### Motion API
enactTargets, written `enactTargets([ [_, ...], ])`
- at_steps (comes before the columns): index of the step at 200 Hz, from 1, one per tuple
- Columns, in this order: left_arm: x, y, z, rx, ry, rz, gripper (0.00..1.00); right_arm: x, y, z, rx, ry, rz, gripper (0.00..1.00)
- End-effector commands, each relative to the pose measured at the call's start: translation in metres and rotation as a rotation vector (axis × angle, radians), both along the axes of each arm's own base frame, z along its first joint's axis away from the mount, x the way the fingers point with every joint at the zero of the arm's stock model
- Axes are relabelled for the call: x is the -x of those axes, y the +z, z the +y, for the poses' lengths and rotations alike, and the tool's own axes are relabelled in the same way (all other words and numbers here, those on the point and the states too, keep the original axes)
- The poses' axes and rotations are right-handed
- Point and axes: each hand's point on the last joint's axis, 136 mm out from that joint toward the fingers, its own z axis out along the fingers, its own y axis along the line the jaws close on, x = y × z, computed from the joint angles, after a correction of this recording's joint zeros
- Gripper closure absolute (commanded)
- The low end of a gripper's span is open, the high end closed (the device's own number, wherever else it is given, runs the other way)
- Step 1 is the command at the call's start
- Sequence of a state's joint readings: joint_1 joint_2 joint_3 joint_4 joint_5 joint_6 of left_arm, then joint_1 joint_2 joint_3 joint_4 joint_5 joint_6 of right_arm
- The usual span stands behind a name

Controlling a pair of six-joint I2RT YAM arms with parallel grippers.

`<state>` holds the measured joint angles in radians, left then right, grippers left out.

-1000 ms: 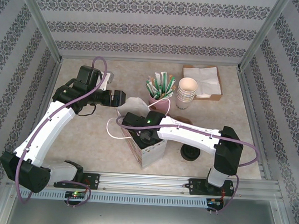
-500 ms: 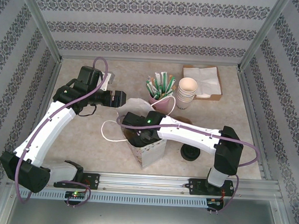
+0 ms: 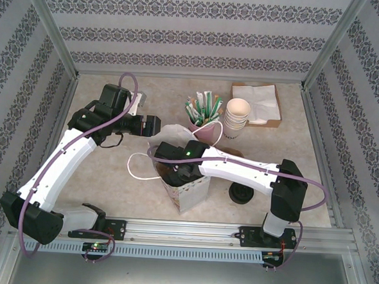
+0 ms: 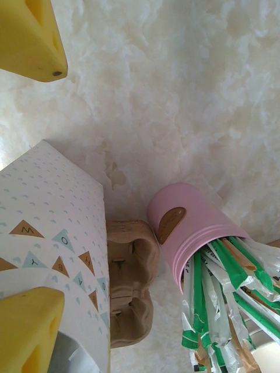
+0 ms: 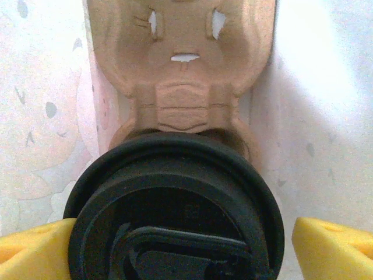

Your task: Pack the takeout coffee

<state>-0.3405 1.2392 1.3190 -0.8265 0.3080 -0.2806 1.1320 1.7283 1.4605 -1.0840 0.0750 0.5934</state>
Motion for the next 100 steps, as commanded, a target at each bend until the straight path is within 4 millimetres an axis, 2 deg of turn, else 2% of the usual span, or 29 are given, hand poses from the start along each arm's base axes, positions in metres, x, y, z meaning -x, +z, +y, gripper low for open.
enactTargets([
  [1, 0.0, 0.005, -0.001, -0.01, 0.008, -0.005, 0.09, -0.011, 0.025, -0.011, -0.005, -0.024, -0.073, 0.09],
  [49, 0.0, 0.004, -0.002, -0.014, 0.009, -0.005, 0.09, -0.011, 0.061, -0.009, -0.084, -0.024, -0.106, 0.09],
  [79, -0.001, 0.005, -0.003, -0.014, 0.007, -0.005, 0.09, -0.01, 0.068, -0.01, -0.106, -0.022, -0.103, 0.14],
  [100, -0.001, 0.006, -0.004, -0.017, 0.007, -0.003, 0.09, -0.007, 0.069, -0.009, -0.114, -0.019, -0.09, 0.21],
])
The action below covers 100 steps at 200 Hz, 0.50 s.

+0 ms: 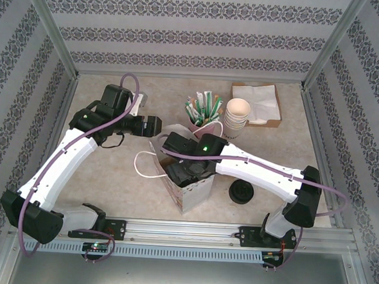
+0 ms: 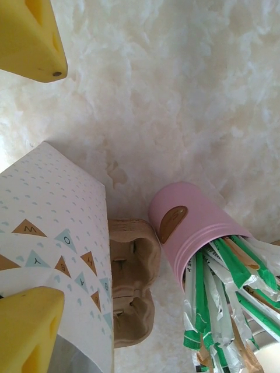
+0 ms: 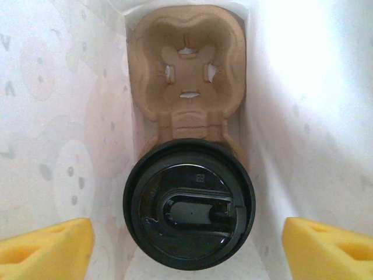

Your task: Pack the takeout coffee

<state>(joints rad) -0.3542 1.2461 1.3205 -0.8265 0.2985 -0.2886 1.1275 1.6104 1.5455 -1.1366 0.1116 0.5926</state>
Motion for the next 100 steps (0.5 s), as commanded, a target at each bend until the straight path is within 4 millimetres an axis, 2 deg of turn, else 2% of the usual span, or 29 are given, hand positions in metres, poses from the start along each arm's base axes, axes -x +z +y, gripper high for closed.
enactTargets([
  [1, -0.0015, 0.0074, -0.0004, -0.014, 0.009, -0.01, 0.09, 0.0008, 0.0068, -0.0067, 0.007, -0.006, 0.009, 0.21],
  [100, -0.0013, 0.0084, -0.0031, -0.021, 0.006, -0.013, 0.09, 0.0068, 0.0099, -0.0114, 0.017, 0.007, 0.03, 0.39],
])
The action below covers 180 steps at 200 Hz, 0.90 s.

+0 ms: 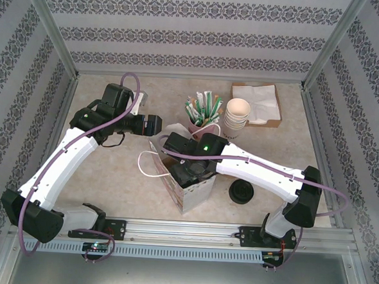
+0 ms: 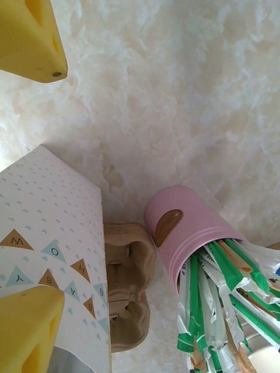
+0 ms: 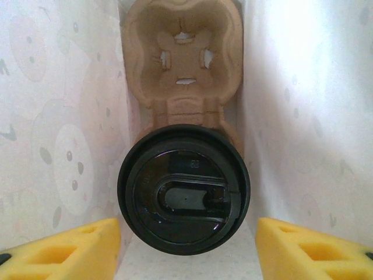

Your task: Pack the takeout coffee

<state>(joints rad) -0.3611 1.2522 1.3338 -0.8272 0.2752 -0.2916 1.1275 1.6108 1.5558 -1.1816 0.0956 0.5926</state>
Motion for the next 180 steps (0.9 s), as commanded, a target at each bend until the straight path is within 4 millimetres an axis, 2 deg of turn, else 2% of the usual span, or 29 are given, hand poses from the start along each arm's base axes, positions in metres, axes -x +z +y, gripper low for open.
enactTargets([
  [1, 0.0016, 0.006, -0.0036, -0.008, -0.004, -0.003, 0.09, 0.0007, 0.0102, -0.0049, -0.009, 0.002, 0.001, 0.39],
  [133, 0.0, 0.0128, -0.007, -0.011, -0.006, -0.018, 0.09, 0.0059, 0.0091, -0.0047, -0.015, 0.012, 0.016, 0.41],
  [180, -0.001, 0.0156, -0.0088, -0.008, -0.007, -0.025, 0.09, 0.0073, 0.0147, -0.0031, -0.037, 0.015, 0.012, 0.43],
])
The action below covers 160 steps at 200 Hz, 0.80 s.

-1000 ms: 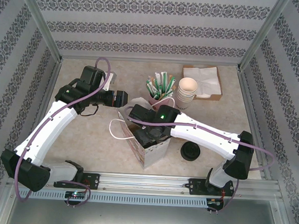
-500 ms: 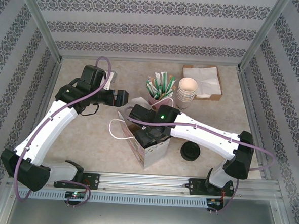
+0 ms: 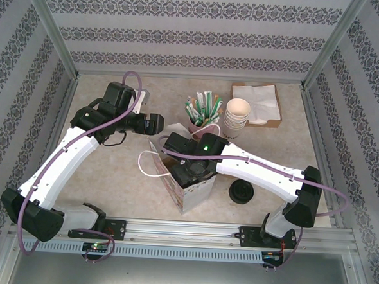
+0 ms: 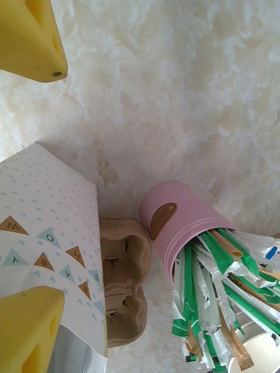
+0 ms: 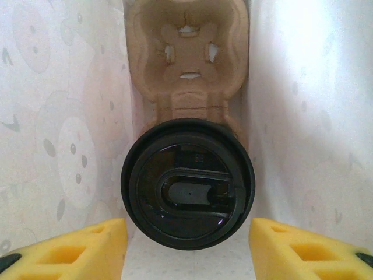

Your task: Pack the takeout coffee

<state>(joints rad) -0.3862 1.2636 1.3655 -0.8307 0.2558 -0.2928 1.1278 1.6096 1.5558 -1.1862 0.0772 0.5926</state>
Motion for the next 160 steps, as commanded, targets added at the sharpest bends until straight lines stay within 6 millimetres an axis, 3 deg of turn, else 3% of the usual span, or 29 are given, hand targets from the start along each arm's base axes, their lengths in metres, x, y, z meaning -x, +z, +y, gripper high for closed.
enactTargets([
  [1, 0.0, 0.008, -0.002, -0.002, 0.005, -0.005, 0.09, 0.004, 0.015, -0.003, -0.034, 0.01, -0.006, 0.43],
  [44, 0.0, 0.009, -0.003, -0.002, 0.006, -0.012, 0.08, 0.008, 0.032, -0.004, -0.085, 0.009, -0.016, 0.41],
  [160, -0.004, 0.017, -0.005, 0.011, 0.007, -0.032, 0.08, 0.007, 0.113, -0.01, -0.303, 0.023, -0.16, 0.4],
])
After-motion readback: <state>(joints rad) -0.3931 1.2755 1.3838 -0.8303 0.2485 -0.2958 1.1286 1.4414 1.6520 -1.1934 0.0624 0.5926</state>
